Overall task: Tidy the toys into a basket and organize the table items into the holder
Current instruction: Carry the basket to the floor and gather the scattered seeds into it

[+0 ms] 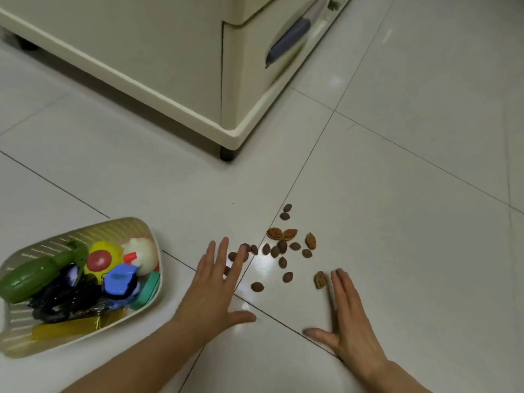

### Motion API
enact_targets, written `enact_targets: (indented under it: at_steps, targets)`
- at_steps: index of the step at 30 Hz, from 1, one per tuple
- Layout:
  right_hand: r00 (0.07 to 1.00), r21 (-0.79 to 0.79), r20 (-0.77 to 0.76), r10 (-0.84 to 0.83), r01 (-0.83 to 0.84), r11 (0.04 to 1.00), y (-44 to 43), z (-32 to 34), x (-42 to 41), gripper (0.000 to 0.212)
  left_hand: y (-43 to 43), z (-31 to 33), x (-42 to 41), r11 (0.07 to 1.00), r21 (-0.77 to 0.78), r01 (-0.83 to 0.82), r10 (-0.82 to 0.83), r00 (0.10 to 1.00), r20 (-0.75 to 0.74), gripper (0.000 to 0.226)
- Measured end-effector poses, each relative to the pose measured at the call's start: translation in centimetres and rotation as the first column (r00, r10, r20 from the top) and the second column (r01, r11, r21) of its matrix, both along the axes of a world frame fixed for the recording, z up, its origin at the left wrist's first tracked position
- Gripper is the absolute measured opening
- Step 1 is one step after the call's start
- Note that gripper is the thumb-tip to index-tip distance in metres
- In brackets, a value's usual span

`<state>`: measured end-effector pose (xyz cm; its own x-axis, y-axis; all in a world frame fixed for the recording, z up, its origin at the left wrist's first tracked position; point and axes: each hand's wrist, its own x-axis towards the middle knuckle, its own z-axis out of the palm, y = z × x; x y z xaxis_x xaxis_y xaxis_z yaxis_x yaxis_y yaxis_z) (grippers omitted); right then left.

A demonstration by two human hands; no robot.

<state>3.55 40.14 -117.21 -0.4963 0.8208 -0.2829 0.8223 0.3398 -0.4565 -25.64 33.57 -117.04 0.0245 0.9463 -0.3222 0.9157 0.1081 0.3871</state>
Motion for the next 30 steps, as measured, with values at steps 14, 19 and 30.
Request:
enact_targets:
  at_steps: [14,19,30]
  targets:
    - [0.914,0.347,-0.171,0.368,-0.294,0.891,4.5,-4.1,-9.1,0.032,4.5,-4.0,2.2,0.728,0.667,0.158,-0.151,0.986,-0.068,0.021]
    - [0.879,0.565,-0.083,0.470,-0.347,0.748,4.5,-5.0,-9.3,0.043,3.7,-5.9,1.8,0.769,0.603,0.214,-0.153,0.977,-0.150,0.026]
    - [0.936,0.416,0.101,0.336,-0.346,0.841,4.6,-2.5,-9.4,0.029,4.0,-4.4,2.6,0.838,0.533,0.121,-0.019,0.981,-0.193,0.021]
